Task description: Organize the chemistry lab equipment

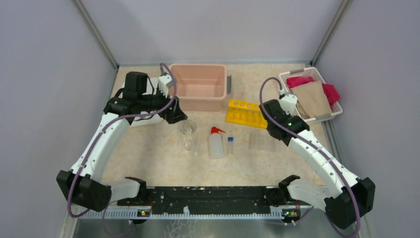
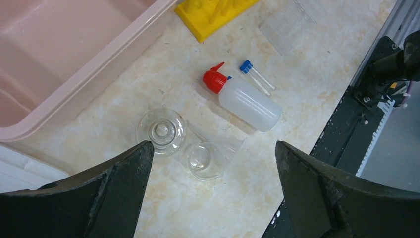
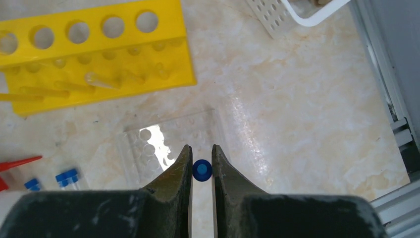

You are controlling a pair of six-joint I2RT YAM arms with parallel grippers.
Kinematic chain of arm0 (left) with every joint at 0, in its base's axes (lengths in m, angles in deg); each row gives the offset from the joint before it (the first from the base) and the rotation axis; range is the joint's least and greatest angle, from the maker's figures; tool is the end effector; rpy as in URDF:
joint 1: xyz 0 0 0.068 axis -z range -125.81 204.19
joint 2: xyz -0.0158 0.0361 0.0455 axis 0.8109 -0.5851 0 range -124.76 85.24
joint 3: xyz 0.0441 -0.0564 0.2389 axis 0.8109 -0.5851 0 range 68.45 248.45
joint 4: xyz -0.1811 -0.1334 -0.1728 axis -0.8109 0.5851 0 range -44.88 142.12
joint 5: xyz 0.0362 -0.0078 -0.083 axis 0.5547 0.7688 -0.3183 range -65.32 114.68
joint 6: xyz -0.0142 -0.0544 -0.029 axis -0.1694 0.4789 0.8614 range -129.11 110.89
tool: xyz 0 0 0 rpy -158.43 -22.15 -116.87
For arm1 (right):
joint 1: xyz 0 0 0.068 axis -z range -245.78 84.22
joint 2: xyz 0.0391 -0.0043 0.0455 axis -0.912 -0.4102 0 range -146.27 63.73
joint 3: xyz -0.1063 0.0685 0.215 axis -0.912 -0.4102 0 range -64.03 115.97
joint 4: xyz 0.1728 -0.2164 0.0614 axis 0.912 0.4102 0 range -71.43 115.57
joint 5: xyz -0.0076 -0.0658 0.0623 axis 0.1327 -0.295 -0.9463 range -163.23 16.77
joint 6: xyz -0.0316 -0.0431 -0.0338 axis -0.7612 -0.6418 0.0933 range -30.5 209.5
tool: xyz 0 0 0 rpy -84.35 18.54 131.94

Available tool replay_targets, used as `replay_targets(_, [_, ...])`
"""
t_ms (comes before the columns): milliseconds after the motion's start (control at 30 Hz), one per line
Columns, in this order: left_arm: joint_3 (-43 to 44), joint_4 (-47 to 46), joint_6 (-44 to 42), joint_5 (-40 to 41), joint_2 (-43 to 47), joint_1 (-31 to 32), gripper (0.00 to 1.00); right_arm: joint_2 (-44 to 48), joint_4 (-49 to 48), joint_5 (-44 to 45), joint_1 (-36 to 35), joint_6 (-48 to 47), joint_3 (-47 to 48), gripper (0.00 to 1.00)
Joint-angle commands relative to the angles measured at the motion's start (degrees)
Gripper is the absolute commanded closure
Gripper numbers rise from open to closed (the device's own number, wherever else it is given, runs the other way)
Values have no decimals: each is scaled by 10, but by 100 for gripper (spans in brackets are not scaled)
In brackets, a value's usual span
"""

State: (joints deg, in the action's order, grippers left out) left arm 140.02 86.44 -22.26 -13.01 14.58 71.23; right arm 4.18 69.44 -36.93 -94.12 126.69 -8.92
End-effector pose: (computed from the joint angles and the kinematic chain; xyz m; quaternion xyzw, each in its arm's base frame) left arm 0.2722 -0.1145 0.3311 0.3545 0.7942 -0.3066 0.3867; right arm 0.2208 0.0863 0.2662 0.1626 0.8972 -0.0967 0.3991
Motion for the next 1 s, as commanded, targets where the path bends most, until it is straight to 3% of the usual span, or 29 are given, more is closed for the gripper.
replay_targets(0, [30,2,11,6,-11,1,1,-10,-18,66,6,32,-18,100])
replay_targets(300, [32,-4,19,16,-11,0,1,0,-99,50,17,26,-95,100])
replay_targets(967, [22,-11,22,39,-11,0,1,-20,-122,62,18,56,-129,100])
